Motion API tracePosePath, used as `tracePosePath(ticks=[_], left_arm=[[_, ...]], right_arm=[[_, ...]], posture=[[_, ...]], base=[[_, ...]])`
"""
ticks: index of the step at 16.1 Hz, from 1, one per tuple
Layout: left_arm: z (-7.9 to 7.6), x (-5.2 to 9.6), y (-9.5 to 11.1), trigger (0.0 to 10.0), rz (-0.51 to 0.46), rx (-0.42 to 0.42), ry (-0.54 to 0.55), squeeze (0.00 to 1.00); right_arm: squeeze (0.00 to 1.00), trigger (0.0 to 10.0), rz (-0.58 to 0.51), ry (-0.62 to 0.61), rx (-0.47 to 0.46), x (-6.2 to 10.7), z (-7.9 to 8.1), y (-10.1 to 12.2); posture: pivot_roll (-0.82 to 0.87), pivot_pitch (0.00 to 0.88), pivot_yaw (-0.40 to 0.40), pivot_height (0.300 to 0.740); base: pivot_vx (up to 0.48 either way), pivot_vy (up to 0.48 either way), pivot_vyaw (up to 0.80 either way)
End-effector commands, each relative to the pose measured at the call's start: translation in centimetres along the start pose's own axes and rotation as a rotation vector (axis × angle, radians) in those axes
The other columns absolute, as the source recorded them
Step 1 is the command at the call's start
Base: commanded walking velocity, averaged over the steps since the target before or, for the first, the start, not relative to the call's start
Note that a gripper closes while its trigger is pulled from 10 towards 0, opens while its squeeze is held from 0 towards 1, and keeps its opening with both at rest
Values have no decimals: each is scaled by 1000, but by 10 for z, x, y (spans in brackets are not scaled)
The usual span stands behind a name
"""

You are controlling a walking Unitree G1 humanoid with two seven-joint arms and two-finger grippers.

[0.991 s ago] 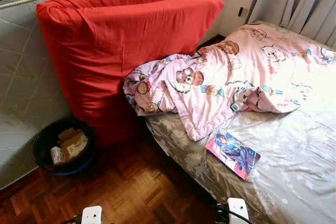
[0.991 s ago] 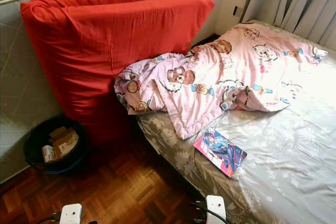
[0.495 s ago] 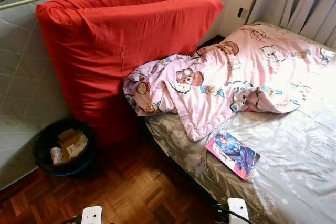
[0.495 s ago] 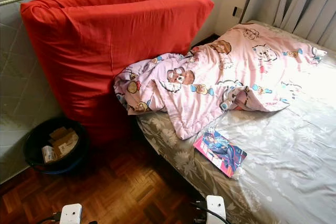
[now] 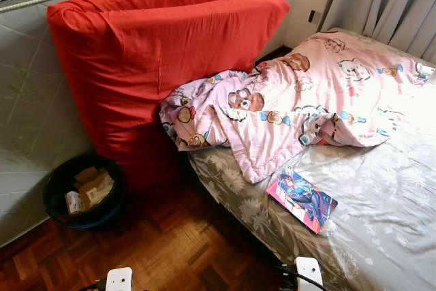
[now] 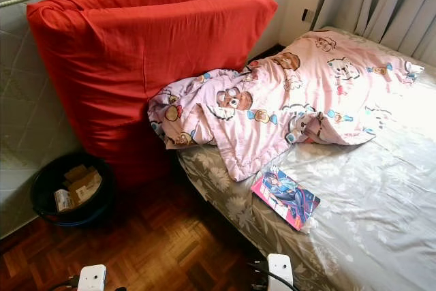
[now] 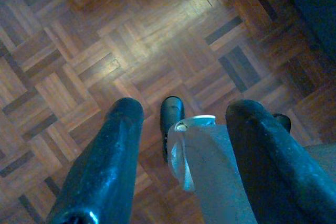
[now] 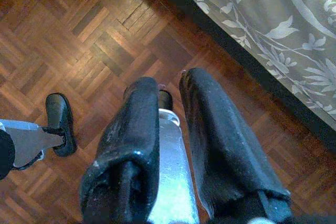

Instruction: Clean up the room

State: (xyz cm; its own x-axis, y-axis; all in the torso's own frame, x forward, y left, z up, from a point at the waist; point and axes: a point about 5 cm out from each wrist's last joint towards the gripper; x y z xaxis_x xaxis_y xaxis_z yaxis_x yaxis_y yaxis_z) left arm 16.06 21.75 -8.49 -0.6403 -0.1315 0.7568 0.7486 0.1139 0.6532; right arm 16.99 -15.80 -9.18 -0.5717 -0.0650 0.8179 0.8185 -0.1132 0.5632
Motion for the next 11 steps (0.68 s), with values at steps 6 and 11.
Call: tracePosePath(ticks=[6,11], left_arm=[[-3,0,3,10000,-12,-41,-78,0],[-3,0,3,10000,-12,-41,-78,0]], right_arm=[[0,10000,-87,-114,-103,11,-68,28],[0,10000,-87,-114,-103,11,-68,28]], posture=[[-26,94,-47,740],[-26,94,-47,740]], base=[[0,0,0],[0,0,0]])
Point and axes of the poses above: a point about 5 cm out from each wrist's last joint towards the gripper, its own x axis pointing back from the gripper into the wrist, its own y axis along the axis of the wrist's last joint, z = x × y
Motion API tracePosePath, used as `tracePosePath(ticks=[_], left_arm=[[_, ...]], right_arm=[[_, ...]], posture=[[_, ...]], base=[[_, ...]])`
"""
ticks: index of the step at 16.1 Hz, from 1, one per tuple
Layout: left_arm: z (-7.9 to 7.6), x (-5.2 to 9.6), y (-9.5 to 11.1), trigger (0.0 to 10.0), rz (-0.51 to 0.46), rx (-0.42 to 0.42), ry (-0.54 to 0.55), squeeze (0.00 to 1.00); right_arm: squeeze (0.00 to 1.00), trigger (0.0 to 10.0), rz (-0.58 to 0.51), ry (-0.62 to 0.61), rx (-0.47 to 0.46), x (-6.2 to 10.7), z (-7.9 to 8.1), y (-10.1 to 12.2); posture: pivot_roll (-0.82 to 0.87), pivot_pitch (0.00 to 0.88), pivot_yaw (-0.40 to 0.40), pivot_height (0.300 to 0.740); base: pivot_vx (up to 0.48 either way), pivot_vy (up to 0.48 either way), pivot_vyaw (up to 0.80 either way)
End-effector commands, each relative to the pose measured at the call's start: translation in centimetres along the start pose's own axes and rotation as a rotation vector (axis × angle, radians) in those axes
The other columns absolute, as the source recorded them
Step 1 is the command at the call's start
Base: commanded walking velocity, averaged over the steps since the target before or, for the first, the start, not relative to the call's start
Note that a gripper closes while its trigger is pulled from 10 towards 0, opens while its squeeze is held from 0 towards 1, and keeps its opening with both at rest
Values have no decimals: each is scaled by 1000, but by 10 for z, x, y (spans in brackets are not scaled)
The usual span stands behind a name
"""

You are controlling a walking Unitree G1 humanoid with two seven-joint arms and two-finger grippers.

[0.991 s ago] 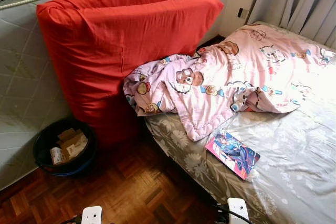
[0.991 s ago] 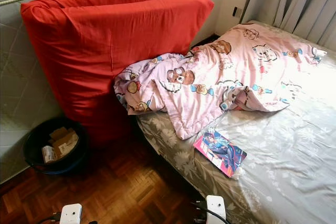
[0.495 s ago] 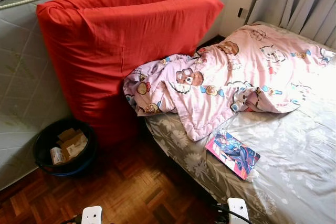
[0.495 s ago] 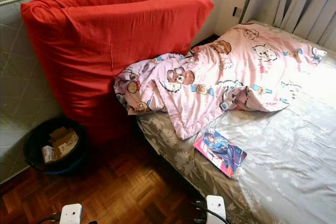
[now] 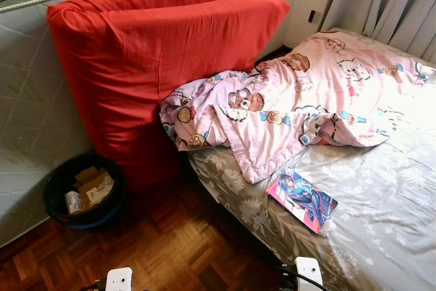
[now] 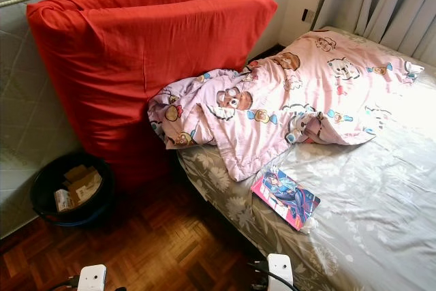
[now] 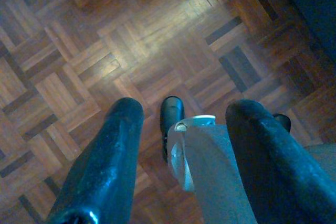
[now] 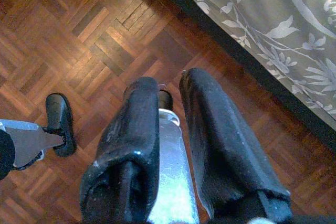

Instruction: Clean up the room

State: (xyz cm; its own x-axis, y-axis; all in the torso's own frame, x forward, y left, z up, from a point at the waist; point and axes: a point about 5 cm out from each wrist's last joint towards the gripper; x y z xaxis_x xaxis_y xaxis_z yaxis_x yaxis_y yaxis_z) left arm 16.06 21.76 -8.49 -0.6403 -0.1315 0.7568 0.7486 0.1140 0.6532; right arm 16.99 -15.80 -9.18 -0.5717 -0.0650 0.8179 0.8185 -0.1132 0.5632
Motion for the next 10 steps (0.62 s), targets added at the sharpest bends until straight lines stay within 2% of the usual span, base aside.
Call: tracePosePath(ticks=[1,3,8,10], left_arm=[[-3,0,3,10000,-12,-40,-74,0],[6,1,0,10000,7,-51,-44,0],[8,1,0,10000,8,-60,-37,0],[7,-1,10,10000,-44,-66,-40,0]], right_arm=[[0,10000,-81,-117,-95,11,-68,28],[0,10000,-83,-94,-92,7,-47,16],[0,10000,-85,-97,-100,7,-46,15],[0,10000,-81,-94,-107,8,-48,13]], posture=[[-26,94,-47,740],[-27,103,-47,740],[-29,101,-47,740],[-23,103,-50,740]], base=[[0,0,0],[0,0,0],[0,0,0],[0,0,0]])
Point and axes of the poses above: a point about 5 cm out from each wrist's last joint towards the gripper, its own x axis pointing back from the gripper into the wrist, its own y axis along the axis of the wrist's last joint, z = x × y
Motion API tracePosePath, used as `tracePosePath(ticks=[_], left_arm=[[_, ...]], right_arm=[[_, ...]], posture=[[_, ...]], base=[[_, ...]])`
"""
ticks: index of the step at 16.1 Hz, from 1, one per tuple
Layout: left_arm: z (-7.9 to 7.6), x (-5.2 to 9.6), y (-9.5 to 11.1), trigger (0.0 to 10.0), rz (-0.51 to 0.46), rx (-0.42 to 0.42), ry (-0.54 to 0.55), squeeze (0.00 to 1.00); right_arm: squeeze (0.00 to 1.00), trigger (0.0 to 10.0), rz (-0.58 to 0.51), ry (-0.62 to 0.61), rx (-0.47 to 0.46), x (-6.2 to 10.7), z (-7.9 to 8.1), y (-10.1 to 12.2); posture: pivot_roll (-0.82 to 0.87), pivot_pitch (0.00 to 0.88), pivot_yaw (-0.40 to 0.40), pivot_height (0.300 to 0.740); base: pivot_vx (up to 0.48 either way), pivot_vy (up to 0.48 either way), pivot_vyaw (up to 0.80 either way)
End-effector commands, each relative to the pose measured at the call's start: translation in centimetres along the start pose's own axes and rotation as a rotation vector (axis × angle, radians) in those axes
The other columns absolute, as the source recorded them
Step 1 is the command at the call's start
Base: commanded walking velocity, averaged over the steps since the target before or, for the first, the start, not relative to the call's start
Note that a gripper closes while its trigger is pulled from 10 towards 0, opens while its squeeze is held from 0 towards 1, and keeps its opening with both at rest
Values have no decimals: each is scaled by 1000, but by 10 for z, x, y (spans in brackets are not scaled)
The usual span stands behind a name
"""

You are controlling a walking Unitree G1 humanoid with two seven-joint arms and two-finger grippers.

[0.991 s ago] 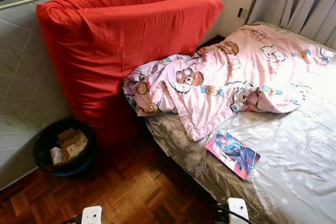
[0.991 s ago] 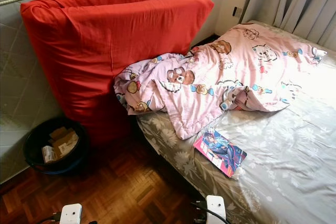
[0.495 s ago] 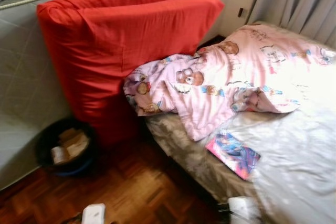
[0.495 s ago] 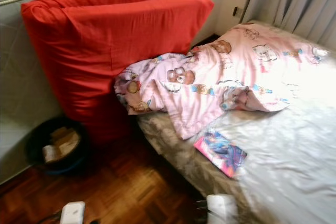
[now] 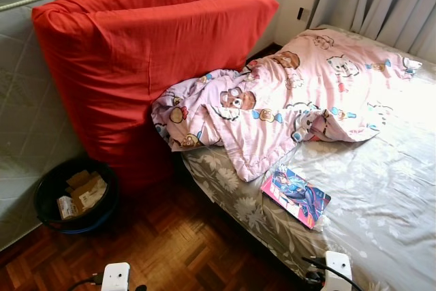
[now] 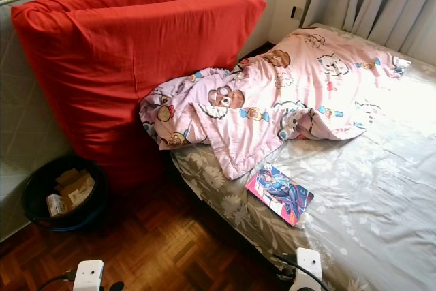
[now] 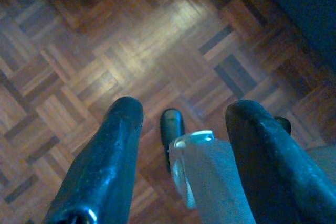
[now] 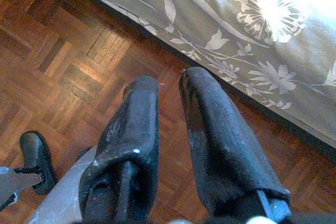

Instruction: Clean up the room

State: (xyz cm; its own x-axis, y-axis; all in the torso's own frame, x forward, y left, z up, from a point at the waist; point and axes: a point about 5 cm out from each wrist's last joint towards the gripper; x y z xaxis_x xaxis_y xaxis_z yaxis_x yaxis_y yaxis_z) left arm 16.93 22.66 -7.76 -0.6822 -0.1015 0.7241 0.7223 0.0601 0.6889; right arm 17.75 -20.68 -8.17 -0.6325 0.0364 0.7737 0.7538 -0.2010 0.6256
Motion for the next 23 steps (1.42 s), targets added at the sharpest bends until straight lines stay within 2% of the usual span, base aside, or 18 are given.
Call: tracePosePath(ticks=[1,4,7,9,12,14,15,17,19,20,21,23], left_arm=[[-1,-1,3,10000,-18,-20,-5,0],[-3,-3,16,10000,-92,-15,-3,0],[-2,-3,52,10000,-315,-8,-14,0],[-5,3,83,10000,-499,-18,-54,0],[-10,16,98,10000,-635,-22,-73,0],[-9,26,100,10000,-679,-59,-74,0],[-9,28,99,10000,-687,-71,-76,0],[-12,33,101,10000,-699,-65,-93,0],[-15,42,111,10000,-739,-54,-105,0],[-15,45,115,10000,-757,-59,-114,0],[-15,47,117,10000,-767,-66,-116,0],[-10,57,128,10000,-808,-63,-103,0]], right_arm=[[0,10000,8,-5,-19,1,-1,-4],[0,10000,-13,8,-29,1,1,-2],[0,10000,-172,61,-32,-2,9,26],[0,10000,-328,100,-12,-2,11,57],[0,10000,-473,119,11,4,10,79],[0,10000,-589,164,35,12,14,91],[0,10000,-606,172,39,13,16,92],[0,10000,-687,211,63,23,23,101],[0,10000,-776,193,47,35,31,114],[0,10000,-811,202,75,42,35,118],[0,10000,-832,196,86,44,35,120],[0,10000,-868,139,21,54,27,122]], posture=[[-23,104,-50,740],[-28,102,-50,740],[-24,108,-53,740],[-27,105,-54,740],[-33,103,-55,740],[-40,102,-55,740],[-48,100,-54,740],[-59,92,-48,740],[-65,76,-32,740],[-61,73,-27,740],[-58,69,-26,740],[-59,64,-16,740]], base=[[0,0,0],[0,0,0],[0,0,0],[0,0,0],[0,0,0],[0,0,0],[0,0,0],[0,0,0],[0,0,0],[0,0,0],[0,0,0],[0,0,0]])
Point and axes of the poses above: a point about 5 cm out from each wrist's last joint towards the gripper, its own x axis pointing back from the gripper into the wrist, its own y axis along the axis of the wrist's last joint, z = x × y
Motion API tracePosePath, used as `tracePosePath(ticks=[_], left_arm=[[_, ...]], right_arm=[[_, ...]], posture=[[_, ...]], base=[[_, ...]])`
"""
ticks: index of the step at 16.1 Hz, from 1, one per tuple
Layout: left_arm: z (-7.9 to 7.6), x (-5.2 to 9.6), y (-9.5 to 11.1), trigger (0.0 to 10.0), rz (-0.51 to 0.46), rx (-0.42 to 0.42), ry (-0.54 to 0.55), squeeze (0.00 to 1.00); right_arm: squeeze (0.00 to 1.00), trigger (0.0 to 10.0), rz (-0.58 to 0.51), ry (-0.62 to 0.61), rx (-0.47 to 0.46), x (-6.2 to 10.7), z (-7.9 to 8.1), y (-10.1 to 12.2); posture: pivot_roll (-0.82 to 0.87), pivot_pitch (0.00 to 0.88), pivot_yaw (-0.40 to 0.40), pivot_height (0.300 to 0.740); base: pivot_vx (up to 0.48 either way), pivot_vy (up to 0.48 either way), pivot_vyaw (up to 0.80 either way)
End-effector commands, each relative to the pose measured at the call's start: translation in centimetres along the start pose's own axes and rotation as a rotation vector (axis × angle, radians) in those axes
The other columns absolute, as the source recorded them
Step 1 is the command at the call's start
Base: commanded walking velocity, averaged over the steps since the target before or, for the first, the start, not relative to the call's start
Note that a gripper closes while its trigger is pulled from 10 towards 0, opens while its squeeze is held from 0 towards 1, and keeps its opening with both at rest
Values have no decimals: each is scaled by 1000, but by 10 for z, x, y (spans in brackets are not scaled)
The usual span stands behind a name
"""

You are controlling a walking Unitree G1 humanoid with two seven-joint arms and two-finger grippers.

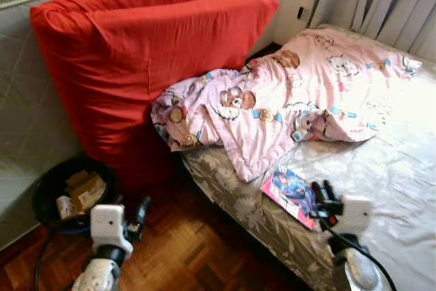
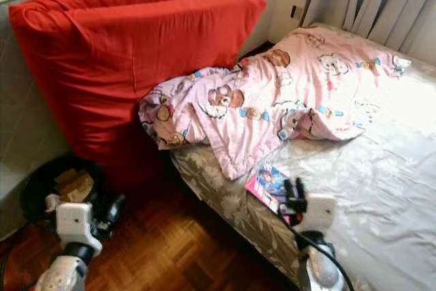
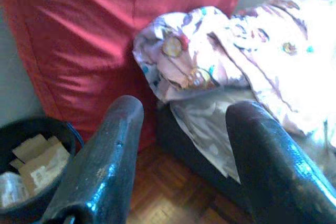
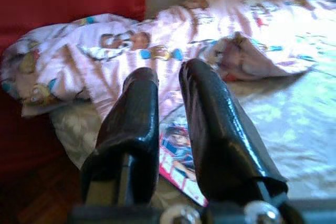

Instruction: Clean up the room

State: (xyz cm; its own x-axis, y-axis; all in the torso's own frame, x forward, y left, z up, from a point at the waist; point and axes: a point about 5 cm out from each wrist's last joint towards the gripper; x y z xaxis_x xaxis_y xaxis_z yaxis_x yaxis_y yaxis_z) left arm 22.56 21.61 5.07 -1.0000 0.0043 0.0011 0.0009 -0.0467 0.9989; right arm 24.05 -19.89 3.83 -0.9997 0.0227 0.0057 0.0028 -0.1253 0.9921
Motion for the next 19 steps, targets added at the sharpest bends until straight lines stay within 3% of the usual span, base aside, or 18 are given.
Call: tracePosePath(ticks=[1,4,8,13,19], left_arm=[[5,-2,5,10000,-2,0,14,0],[8,-8,12,10000,-7,-24,13,0],[12,-11,19,10000,-14,-11,36,0],[3,-11,21,10000,-6,13,24,0],[-3,-12,21,10000,4,29,11,0]], right_arm=[[0,10000,-6,-35,1,4,-6,4],[0,10000,12,-41,36,12,-8,9],[0,10000,41,-56,50,11,-10,9],[0,10000,97,-43,53,9,-3,6],[0,10000,107,-38,58,5,-1,5]], posture=[[-60,66,-15,740],[-65,80,-18,740],[-59,99,-21,740],[-57,112,-24,687],[-56,115,-32,682]], base=[[0,0,0],[0,0,0],[0,0,0],[0,0,0],[0,0,0]])
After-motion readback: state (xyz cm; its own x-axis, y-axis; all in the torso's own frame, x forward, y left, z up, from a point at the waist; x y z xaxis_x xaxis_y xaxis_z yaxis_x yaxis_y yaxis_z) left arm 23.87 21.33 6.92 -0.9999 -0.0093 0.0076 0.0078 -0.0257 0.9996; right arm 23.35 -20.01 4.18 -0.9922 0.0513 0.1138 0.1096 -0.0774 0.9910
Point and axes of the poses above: a point about 5 cm out from each wrist's last joint towards the gripper, its own x axis pointing back from the gripper into the wrist, its own y axis along the axis of the wrist's last joint, z = x × y
